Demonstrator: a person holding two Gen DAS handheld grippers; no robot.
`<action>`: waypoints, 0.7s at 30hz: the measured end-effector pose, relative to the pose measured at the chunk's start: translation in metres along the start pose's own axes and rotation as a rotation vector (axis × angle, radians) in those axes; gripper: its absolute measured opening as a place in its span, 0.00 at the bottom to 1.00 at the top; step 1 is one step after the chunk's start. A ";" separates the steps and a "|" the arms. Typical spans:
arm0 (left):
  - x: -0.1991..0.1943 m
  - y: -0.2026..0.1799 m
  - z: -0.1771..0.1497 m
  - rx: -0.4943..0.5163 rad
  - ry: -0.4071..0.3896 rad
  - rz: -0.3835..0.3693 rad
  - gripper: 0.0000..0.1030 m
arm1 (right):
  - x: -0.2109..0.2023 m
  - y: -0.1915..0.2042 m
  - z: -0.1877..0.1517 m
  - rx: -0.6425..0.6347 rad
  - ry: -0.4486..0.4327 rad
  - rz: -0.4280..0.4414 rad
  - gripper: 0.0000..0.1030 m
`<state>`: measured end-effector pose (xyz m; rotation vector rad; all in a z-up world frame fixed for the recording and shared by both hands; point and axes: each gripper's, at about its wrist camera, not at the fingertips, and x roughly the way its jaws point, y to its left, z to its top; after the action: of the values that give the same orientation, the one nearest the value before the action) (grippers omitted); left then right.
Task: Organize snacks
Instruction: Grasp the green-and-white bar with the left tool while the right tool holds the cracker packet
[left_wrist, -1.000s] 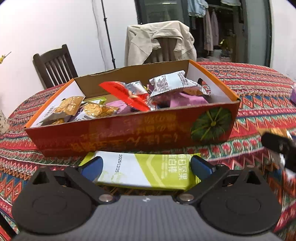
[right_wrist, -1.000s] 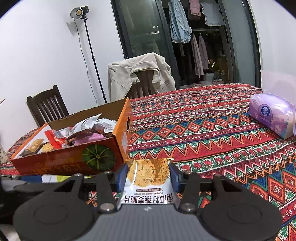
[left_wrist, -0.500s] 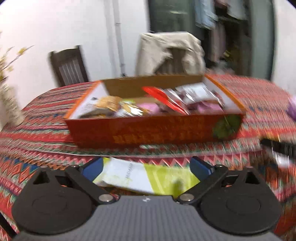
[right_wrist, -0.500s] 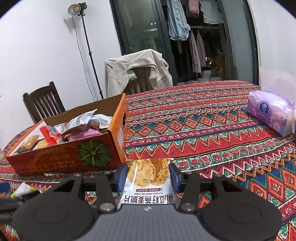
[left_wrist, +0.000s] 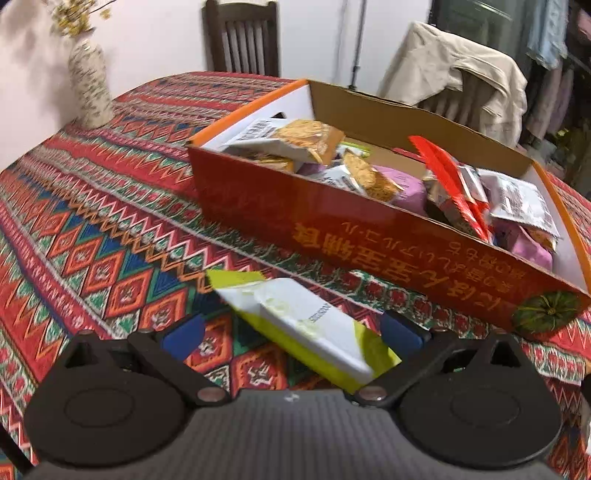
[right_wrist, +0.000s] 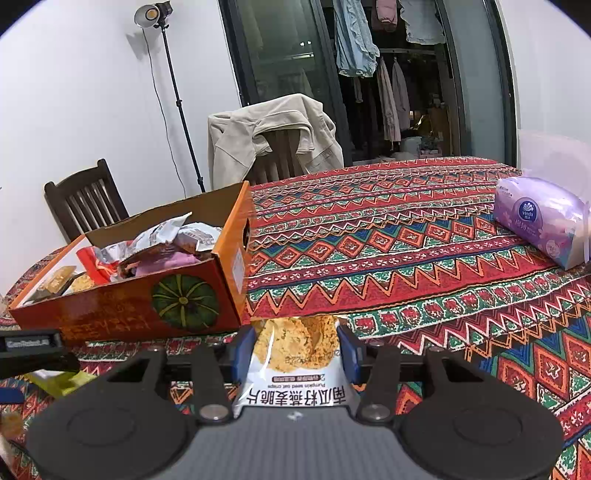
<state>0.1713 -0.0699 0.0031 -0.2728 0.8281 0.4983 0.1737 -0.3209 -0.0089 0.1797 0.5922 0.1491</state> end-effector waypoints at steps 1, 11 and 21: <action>0.000 -0.001 0.000 0.036 0.004 -0.029 1.00 | 0.000 0.000 0.000 0.000 0.000 0.001 0.46; 0.004 0.021 0.012 -0.001 0.040 -0.101 0.96 | 0.000 0.002 -0.001 -0.011 0.003 -0.007 0.46; 0.010 -0.013 -0.003 0.116 0.027 -0.043 0.96 | 0.004 -0.002 -0.001 0.003 0.017 -0.015 0.47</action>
<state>0.1820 -0.0791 -0.0057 -0.1909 0.8721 0.4054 0.1761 -0.3217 -0.0124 0.1771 0.6104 0.1350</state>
